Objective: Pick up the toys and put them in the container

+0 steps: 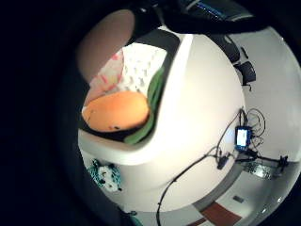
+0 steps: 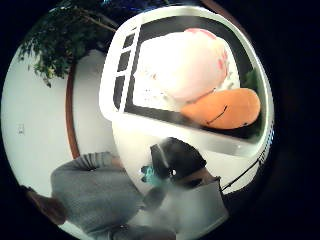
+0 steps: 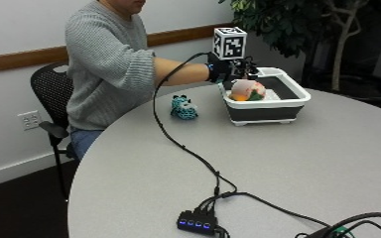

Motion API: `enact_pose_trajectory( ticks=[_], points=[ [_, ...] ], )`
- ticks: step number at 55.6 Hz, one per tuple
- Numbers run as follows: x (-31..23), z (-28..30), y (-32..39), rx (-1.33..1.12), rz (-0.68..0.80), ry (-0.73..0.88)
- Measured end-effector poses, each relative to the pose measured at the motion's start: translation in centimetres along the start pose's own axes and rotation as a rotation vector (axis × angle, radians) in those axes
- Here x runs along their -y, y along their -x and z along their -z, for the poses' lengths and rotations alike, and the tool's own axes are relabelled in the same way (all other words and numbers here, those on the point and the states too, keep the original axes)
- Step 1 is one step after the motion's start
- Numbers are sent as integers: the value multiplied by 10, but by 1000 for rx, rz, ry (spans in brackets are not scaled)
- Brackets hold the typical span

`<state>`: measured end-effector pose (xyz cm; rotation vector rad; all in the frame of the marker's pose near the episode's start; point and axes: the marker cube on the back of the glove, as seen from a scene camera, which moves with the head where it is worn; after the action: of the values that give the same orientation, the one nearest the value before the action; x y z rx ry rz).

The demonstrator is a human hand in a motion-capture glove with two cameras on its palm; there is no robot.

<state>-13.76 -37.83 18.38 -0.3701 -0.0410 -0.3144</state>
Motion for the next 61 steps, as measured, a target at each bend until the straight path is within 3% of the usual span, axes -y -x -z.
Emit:
enact_pose_trajectory(
  ticks=[12, 23, 30, 42, 50, 54, 61],
  points=[
    [-38, 6, 12, 67, 36, -10],
    [-147, -8, 75, 147, 148, 53],
    [-200, -33, 111, 64, 170, 71],
    [-196, -66, 104, 1, 110, 65],
    [-186, -133, 89, -115, 18, 147],
    [-184, -165, 89, -56, -68, 181],
    [-182, -166, 93, -50, -115, 131]
  ],
)
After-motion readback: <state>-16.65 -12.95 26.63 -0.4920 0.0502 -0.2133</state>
